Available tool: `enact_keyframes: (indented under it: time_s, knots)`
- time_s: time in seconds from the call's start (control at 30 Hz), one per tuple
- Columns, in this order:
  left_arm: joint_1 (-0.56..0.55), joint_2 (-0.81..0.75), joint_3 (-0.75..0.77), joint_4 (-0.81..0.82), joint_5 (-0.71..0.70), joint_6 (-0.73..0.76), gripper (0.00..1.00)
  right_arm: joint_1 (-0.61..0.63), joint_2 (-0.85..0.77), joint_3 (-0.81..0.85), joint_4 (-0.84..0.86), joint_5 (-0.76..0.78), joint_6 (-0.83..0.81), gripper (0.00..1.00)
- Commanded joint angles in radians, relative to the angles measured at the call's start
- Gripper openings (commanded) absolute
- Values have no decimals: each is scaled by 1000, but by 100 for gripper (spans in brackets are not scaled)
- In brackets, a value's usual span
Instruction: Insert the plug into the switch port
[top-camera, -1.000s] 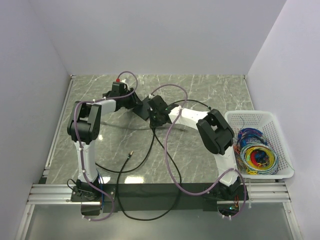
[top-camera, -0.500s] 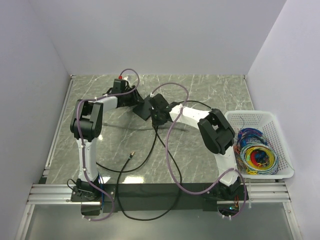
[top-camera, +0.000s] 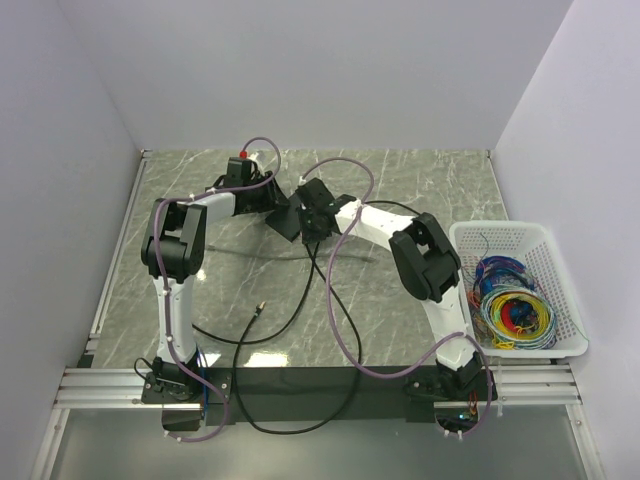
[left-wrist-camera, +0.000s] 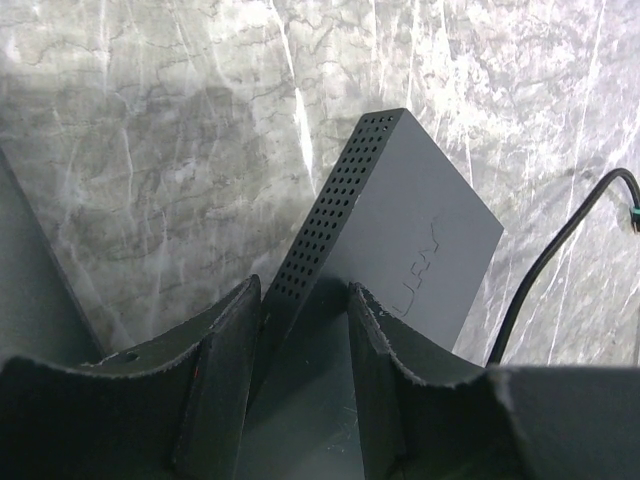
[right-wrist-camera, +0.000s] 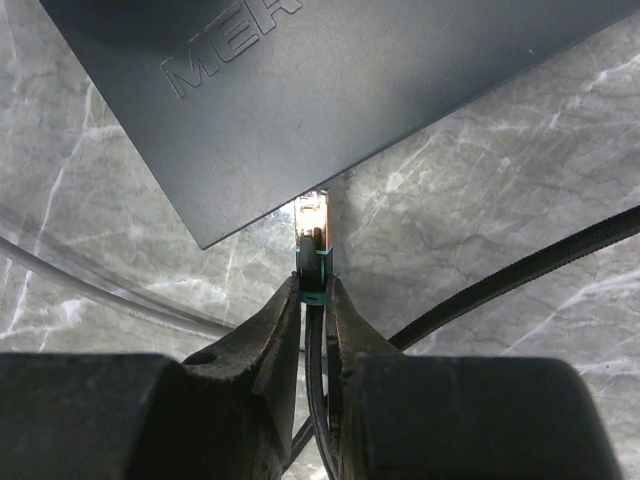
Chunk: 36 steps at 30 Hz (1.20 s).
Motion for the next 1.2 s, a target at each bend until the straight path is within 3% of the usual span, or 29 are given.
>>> enact_keyframes:
  time_s: [0.0,0.5,1.17]
  knots:
    - [-12,37,11,-49,-2,55,46,-12,20,42,-1,13,-16,0]
    - [-47,53,62,-128,59,211,46,-12,16,54,19,-44,-134,0]
    - [-50,116,106,-204,185,245,45,-29,-67,-22,177,-159,-309,0]
